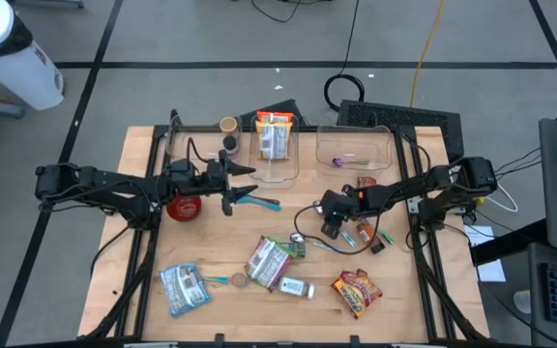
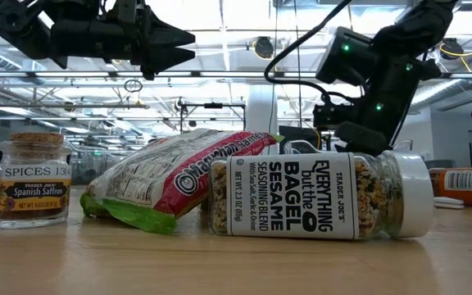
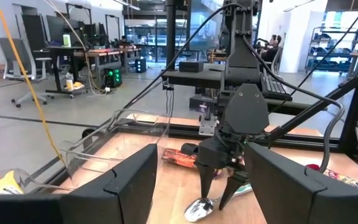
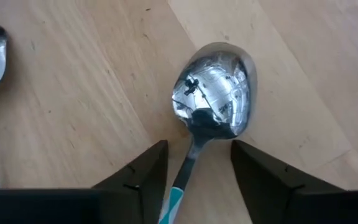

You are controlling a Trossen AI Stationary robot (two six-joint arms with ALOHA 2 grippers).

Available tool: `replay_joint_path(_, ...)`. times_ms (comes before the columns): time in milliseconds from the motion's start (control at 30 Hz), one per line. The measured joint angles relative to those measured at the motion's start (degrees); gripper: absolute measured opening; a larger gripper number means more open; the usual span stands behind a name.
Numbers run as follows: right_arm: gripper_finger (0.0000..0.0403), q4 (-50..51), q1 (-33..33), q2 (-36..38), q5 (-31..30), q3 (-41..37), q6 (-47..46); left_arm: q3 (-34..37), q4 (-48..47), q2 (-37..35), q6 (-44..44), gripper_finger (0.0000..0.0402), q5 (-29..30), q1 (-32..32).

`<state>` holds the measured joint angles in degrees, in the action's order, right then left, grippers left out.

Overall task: Pick & Place Food Item
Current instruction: Put the top blue patterned spoon into the right transparent bin

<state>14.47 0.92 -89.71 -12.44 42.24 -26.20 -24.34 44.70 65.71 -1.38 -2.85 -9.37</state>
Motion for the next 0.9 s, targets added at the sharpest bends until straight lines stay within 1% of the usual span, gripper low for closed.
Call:
replay_joint_path(267, 0.0031, 0.1, 1.0, 0.0, -1.1, -0.1, 2.9, 0.0, 0.0, 0.0, 0.0, 0.0248, 0.1, 0.0)
replay_joint_path(333, 0.0011, -0.3, 1.6, 0.0, -1.1, -0.1, 3.9, 0.0, 0.0, 0.0, -0.1, 0.0248, 0.1, 0.0)
replay_joint_path(500, 0.0014, -0.4, 3.1, 1.4, -1.5, 0.4, 7.8, 0.0, 0.0, 0.0, -0.2, 0.0248, 0.1, 0.0)
replay_joint_path(600, 0.0003, -0.3, 4.0, 3.4, -1.6, 1.7, 11.7, 0.0, 0.0, 0.0, -0.2, 0.0248, 0.1, 0.0)
replay_joint_path(767, 0.0002, -1.7, 6.0, 7.7, -1.4, 3.3, 16.8, 0.0, 0.0, 0.0, -0.1, 0.0248, 0.5, 0.0)
replay_joint_path(900, 0.0002, -4.1, 7.4, 12.7, -1.4, 3.6, 21.3, 0.0, 0.0, 0.0, -0.1, 0.0248, 0.5, 0.0)
